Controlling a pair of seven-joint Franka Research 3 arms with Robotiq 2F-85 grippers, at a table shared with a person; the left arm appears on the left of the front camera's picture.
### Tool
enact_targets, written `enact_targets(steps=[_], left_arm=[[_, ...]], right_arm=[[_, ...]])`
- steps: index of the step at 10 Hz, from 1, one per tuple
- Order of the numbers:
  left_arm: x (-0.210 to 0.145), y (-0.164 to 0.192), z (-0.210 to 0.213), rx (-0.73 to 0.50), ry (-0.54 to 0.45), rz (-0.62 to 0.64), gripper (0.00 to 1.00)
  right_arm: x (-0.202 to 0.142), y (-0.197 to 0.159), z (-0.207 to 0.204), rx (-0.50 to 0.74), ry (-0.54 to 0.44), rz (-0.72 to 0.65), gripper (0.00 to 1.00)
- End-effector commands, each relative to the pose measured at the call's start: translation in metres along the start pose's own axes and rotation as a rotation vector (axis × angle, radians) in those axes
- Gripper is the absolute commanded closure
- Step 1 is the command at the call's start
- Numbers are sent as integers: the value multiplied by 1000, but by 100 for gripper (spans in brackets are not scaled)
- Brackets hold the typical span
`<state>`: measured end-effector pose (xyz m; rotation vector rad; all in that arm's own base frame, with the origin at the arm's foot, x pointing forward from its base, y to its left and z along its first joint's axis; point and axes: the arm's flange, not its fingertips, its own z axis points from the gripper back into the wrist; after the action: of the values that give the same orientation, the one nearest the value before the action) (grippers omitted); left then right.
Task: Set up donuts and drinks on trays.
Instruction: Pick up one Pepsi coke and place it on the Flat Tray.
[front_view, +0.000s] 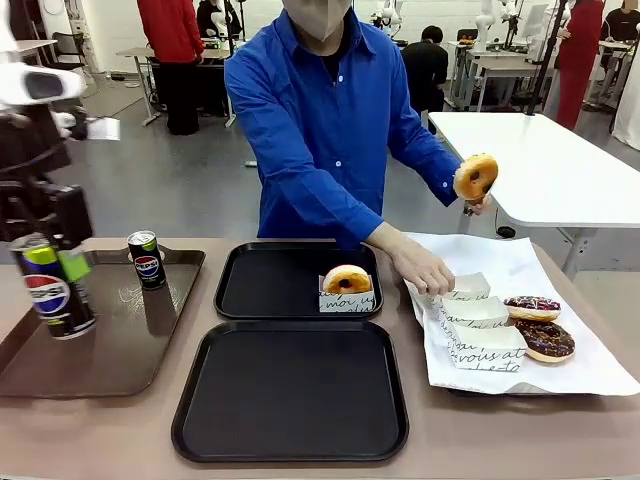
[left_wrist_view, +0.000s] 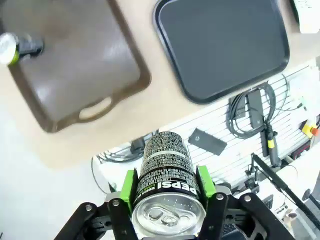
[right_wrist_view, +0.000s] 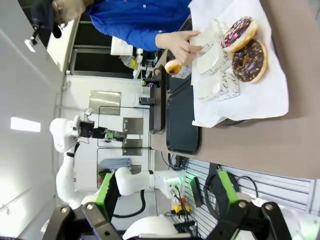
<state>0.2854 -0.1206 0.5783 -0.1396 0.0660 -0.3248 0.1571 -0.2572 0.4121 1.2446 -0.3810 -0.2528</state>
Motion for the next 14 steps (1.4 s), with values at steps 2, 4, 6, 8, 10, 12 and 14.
enact_targets(steps=[2,4,6,8,10,12,14], left_arm=[[25,-7,-11,1,16,-14,42],[25,-7,-11,1,16,-14,42],[25,-7,-11,1,16,-14,42],[25,-7,-11,1,16,-14,42],[25,-7,-11,1,16,-14,42],[25,-7,-11,1,16,-14,42],[25,-7,-11,1,16,-14,42]], right_arm=[[-1,1,1,13,-3,12,0],[-1,1,1,13,-3,12,0],[-1,1,1,13,-3,12,0],[-1,1,1,13,-3,12,0],[-1,1,1,13,-3,12,0],[-1,1,1,13,-3,12,0],[-1,1,1,13,-3,12,0]])
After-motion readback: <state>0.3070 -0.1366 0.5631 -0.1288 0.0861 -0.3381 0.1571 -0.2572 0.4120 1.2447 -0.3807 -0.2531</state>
